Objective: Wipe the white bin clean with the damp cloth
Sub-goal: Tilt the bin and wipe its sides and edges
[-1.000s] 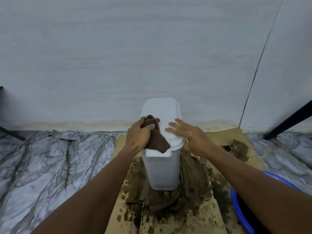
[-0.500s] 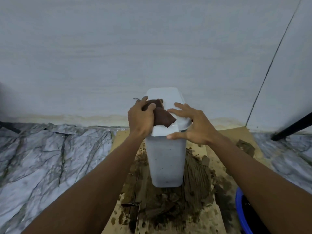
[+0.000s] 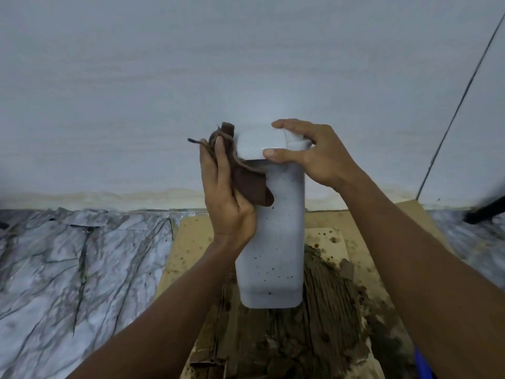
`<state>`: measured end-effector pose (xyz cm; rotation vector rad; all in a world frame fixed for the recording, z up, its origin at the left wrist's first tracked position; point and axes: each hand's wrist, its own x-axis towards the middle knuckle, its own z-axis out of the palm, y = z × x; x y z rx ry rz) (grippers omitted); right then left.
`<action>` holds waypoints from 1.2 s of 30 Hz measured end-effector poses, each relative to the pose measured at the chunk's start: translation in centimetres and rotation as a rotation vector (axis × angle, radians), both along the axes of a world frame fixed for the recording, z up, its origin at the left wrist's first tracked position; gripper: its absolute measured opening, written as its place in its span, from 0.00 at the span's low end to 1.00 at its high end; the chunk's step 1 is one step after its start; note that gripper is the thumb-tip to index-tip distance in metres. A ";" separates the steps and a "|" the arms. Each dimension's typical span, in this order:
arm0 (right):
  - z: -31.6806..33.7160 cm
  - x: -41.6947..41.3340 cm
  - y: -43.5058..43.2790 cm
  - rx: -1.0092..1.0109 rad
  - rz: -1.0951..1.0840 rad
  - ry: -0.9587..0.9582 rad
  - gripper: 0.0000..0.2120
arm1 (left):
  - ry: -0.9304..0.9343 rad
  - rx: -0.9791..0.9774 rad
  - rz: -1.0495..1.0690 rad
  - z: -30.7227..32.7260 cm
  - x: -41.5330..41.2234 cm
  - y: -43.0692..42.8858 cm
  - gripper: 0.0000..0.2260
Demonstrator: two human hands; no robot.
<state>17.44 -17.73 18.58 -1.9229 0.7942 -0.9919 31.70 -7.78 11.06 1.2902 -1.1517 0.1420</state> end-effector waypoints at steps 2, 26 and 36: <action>0.0 0.3 -0.4 0.002 -0.013 -0.023 0.30 | -0.019 -0.005 -0.018 -0.2 -0.1 -0.1 0.30; -0.3 1.3 -0.2 0.018 -0.013 -0.100 0.27 | -0.697 0.227 0.269 -4.7 -1.6 -1.8 0.26; -0.4 1.1 0.2 0.032 -0.031 -0.092 0.26 | -0.674 0.301 0.289 -6.4 -1.5 0.0 0.27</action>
